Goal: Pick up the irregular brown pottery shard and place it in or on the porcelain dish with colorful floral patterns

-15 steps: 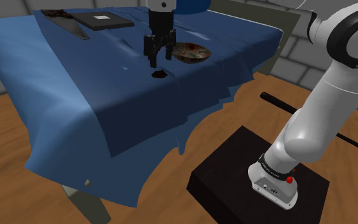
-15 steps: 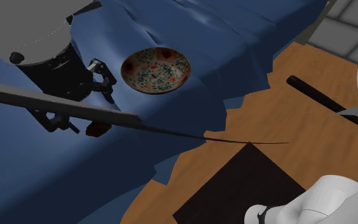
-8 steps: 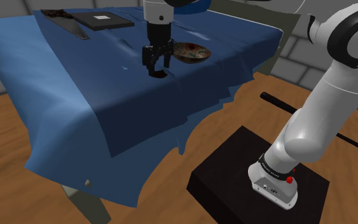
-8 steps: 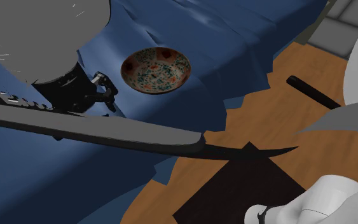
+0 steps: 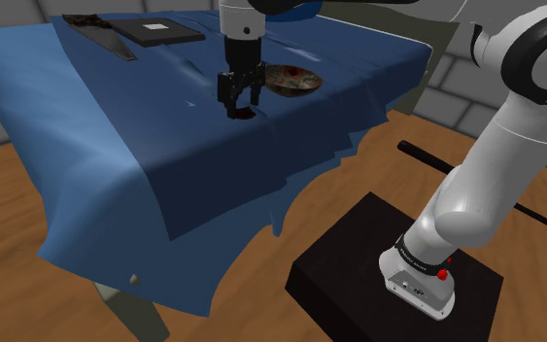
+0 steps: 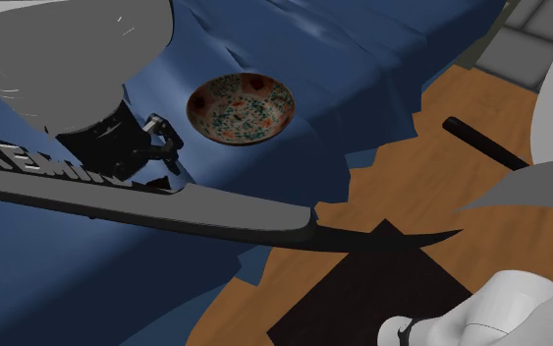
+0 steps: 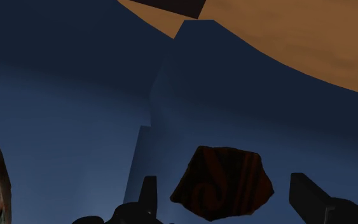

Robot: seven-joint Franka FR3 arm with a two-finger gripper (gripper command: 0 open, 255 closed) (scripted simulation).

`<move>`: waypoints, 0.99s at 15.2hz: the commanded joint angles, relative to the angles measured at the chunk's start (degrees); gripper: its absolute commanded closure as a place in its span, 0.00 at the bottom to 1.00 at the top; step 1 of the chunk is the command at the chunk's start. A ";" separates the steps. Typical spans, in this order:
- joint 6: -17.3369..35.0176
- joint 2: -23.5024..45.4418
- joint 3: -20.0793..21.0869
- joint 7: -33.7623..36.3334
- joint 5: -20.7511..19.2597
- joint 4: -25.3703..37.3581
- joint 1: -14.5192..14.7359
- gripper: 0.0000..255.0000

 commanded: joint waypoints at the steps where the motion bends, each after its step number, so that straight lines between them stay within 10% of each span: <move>1: 0.00 0.00 0.00 0.00 0.00 0.00 0.00 1.00; 15: -4.07 0.81 0.10 0.26 -0.28 4.84 0.15 1.00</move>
